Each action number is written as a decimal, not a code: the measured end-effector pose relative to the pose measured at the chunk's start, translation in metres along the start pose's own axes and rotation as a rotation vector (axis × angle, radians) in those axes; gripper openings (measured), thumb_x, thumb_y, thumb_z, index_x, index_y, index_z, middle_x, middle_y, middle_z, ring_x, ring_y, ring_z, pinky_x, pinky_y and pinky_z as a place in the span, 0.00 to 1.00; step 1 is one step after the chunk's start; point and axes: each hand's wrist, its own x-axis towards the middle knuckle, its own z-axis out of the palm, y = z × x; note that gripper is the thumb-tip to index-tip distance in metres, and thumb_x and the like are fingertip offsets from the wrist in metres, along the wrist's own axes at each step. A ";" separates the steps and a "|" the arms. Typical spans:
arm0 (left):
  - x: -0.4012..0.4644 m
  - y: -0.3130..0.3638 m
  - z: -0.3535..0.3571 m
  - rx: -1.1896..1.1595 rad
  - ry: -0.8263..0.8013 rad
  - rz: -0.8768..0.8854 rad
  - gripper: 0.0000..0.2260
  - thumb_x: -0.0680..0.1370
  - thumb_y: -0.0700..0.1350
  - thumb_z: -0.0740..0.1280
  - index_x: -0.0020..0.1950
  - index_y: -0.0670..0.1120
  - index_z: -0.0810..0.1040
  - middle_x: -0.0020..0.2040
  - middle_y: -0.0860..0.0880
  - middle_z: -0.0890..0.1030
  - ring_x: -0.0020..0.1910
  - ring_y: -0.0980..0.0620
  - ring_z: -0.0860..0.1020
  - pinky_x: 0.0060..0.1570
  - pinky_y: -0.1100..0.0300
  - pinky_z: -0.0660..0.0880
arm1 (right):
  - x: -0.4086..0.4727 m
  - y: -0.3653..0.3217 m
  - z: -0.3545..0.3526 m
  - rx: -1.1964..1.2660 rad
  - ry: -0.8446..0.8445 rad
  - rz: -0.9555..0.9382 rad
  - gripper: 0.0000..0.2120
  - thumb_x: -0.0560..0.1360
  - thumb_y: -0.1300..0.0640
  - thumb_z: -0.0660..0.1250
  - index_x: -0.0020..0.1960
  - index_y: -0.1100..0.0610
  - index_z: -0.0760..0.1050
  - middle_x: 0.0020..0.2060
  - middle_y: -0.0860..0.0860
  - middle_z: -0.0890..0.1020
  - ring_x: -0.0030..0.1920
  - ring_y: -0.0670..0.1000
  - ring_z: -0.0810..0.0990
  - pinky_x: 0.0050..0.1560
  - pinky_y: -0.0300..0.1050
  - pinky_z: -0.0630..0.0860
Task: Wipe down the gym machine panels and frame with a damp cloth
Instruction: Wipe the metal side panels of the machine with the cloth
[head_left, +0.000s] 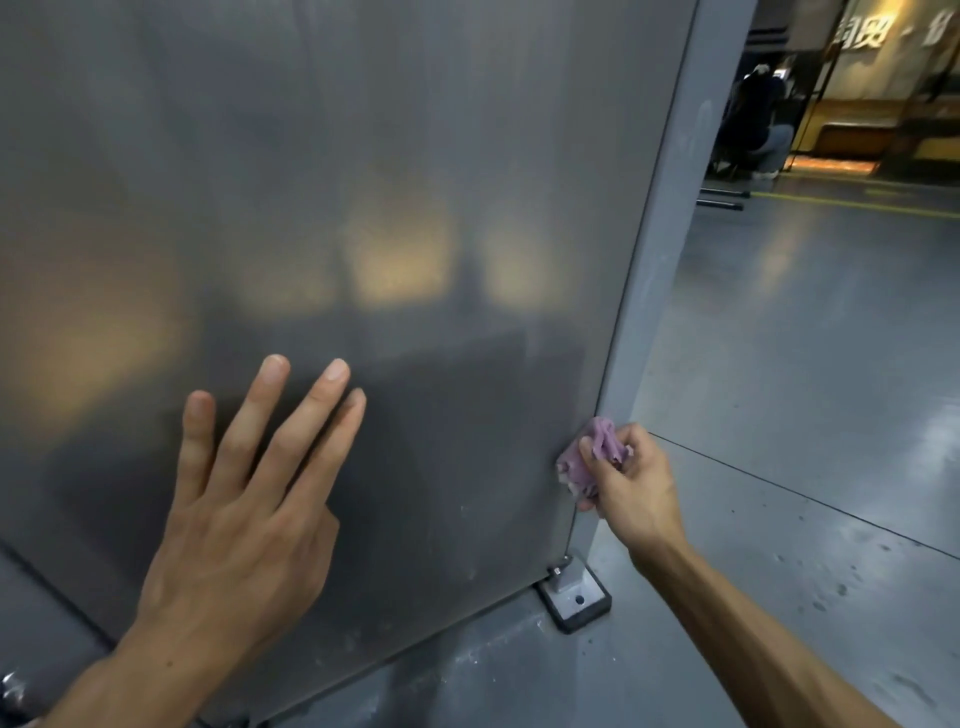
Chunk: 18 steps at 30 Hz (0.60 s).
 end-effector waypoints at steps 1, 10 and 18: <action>0.000 0.001 0.000 -0.003 -0.003 0.003 0.35 0.69 0.35 0.64 0.78 0.40 0.69 0.82 0.45 0.62 0.83 0.40 0.54 0.80 0.35 0.46 | -0.002 -0.003 0.002 0.064 -0.002 0.017 0.10 0.82 0.60 0.68 0.46 0.61 0.68 0.39 0.62 0.86 0.32 0.55 0.81 0.25 0.41 0.73; 0.003 0.001 -0.004 -0.061 -0.031 0.018 0.34 0.69 0.36 0.62 0.77 0.39 0.71 0.82 0.45 0.64 0.83 0.40 0.56 0.80 0.36 0.47 | -0.001 -0.094 0.016 0.272 0.058 -0.174 0.08 0.82 0.62 0.67 0.47 0.61 0.70 0.27 0.50 0.82 0.23 0.46 0.77 0.22 0.35 0.69; 0.003 -0.001 -0.005 -0.062 -0.047 0.027 0.34 0.69 0.36 0.62 0.77 0.40 0.71 0.82 0.46 0.64 0.83 0.41 0.56 0.80 0.37 0.47 | 0.008 -0.065 0.011 -0.034 0.142 -0.269 0.13 0.81 0.45 0.67 0.45 0.53 0.72 0.35 0.58 0.79 0.32 0.53 0.77 0.34 0.62 0.80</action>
